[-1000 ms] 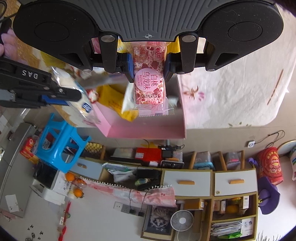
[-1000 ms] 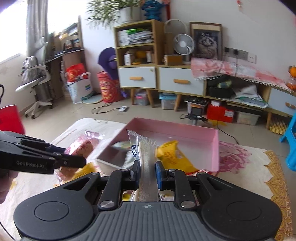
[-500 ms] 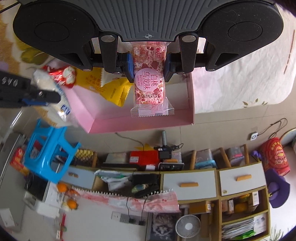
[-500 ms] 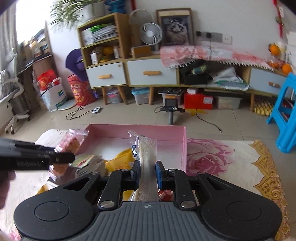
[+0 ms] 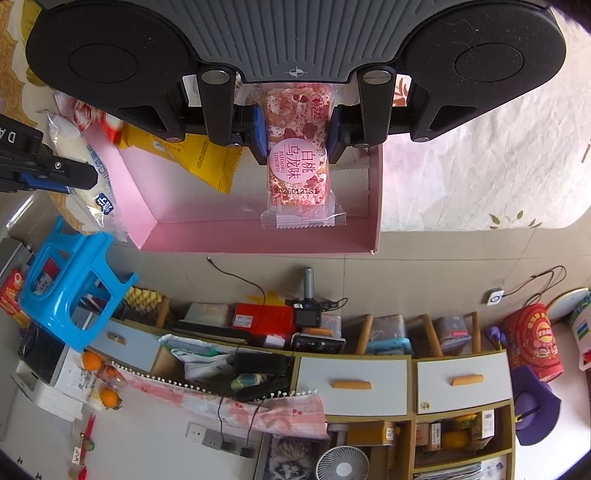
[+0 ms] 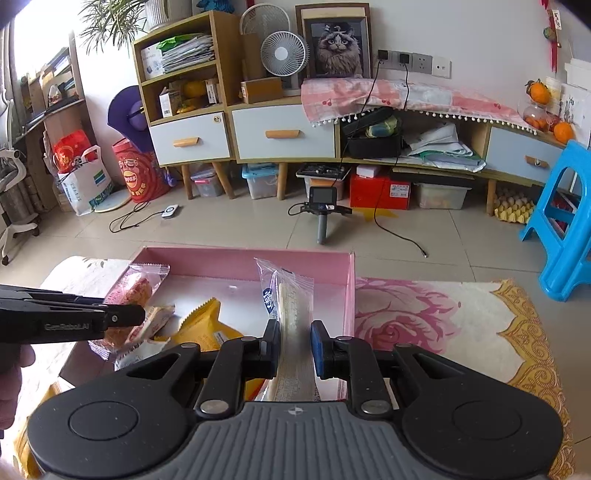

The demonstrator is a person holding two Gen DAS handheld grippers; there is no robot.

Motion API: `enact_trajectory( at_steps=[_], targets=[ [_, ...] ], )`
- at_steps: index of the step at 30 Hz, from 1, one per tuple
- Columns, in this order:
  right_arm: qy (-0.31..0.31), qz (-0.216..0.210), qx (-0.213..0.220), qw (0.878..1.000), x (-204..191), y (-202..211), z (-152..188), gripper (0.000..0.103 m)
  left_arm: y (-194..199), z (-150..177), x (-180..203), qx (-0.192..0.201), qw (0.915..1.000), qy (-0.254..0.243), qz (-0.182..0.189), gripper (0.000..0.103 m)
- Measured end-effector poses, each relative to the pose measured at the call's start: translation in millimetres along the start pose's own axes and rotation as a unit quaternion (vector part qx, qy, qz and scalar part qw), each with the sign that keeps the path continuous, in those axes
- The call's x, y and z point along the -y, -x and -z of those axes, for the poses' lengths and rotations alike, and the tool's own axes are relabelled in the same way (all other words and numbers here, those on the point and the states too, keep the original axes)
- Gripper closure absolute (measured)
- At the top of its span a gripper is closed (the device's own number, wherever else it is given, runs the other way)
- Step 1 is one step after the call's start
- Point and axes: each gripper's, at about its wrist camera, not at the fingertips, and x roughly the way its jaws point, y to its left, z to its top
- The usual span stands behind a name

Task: Organize snacks
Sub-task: 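Carry both packs into the pink box and open both tools, then move both tools back over the remaining snack pile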

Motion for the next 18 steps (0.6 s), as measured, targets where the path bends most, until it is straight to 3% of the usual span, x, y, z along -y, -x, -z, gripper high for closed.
enact_trajectory(
  at_steps=[4,7,9,13,18],
  targets=[
    [0.014,0.007,0.005,1.000,-4,0,-5,0.094,3,-1,5,0.012,0.9998,-0.018,0.000,0.067],
    [0.004,0.005,0.011,1.000,-2,4,-6,0.079,7,-1,7,0.013,0.9996,-0.025,0.010,0.048],
    [0.001,0.005,0.013,1.000,-2,7,-7,0.070,10,0,9,0.015,0.9995,-0.028,0.006,0.045],
    [0.002,0.004,0.014,1.000,-3,14,-7,0.064,19,4,9,0.017,0.9995,-0.026,0.008,0.035],
    [0.003,0.002,0.031,1.000,-8,32,-7,0.045,37,7,6,0.028,0.9993,-0.021,0.015,0.026]
  ],
)
